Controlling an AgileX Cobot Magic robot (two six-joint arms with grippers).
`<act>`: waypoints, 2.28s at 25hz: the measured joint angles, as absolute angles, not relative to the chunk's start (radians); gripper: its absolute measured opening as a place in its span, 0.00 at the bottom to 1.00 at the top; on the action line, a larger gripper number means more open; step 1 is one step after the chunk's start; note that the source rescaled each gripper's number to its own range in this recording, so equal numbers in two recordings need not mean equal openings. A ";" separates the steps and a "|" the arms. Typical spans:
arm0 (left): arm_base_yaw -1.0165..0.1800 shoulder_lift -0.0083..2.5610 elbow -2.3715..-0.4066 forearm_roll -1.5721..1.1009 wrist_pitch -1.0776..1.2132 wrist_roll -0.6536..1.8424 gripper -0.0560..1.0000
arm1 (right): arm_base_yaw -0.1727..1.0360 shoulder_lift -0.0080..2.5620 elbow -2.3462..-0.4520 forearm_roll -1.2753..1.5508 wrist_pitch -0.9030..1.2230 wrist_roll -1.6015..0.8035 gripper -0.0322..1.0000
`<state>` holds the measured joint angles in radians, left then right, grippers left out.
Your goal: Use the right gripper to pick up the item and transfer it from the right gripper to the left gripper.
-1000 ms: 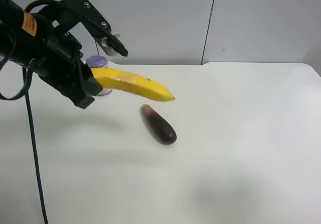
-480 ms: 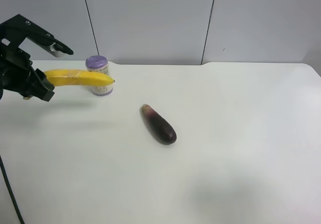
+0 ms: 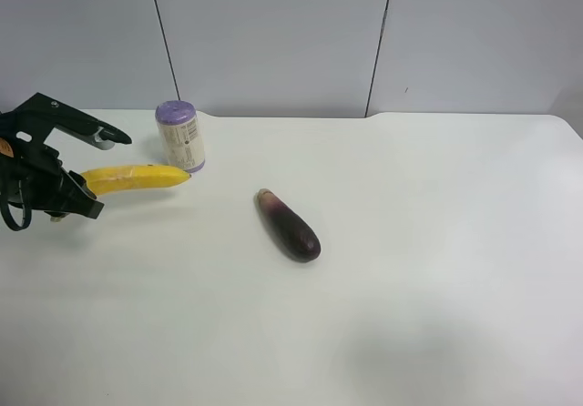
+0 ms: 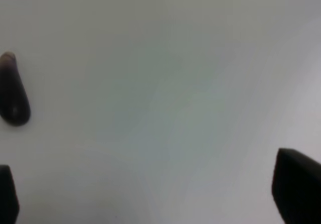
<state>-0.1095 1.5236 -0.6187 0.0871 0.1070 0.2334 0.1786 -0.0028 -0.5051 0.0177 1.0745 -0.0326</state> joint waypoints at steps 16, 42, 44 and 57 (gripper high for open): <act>-0.110 1.645 -0.619 0.087 0.112 0.202 0.10 | 0.179 -0.003 -0.505 0.018 1.074 -0.033 1.00; -0.110 1.327 -0.757 0.086 0.590 0.105 1.00 | 0.179 -0.003 -0.505 0.018 1.074 -0.033 1.00; -0.110 1.266 -0.817 0.086 0.727 0.084 1.00 | 0.179 -0.003 -0.505 0.018 1.074 -0.033 1.00; -0.110 0.886 -0.927 0.081 1.205 0.033 1.00 | 0.179 -0.003 -0.505 0.018 1.074 -0.033 1.00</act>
<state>-0.1095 0.8865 -0.9273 0.0814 1.2051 0.0332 0.1786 -0.0028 -0.5051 0.0177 1.0745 -0.0326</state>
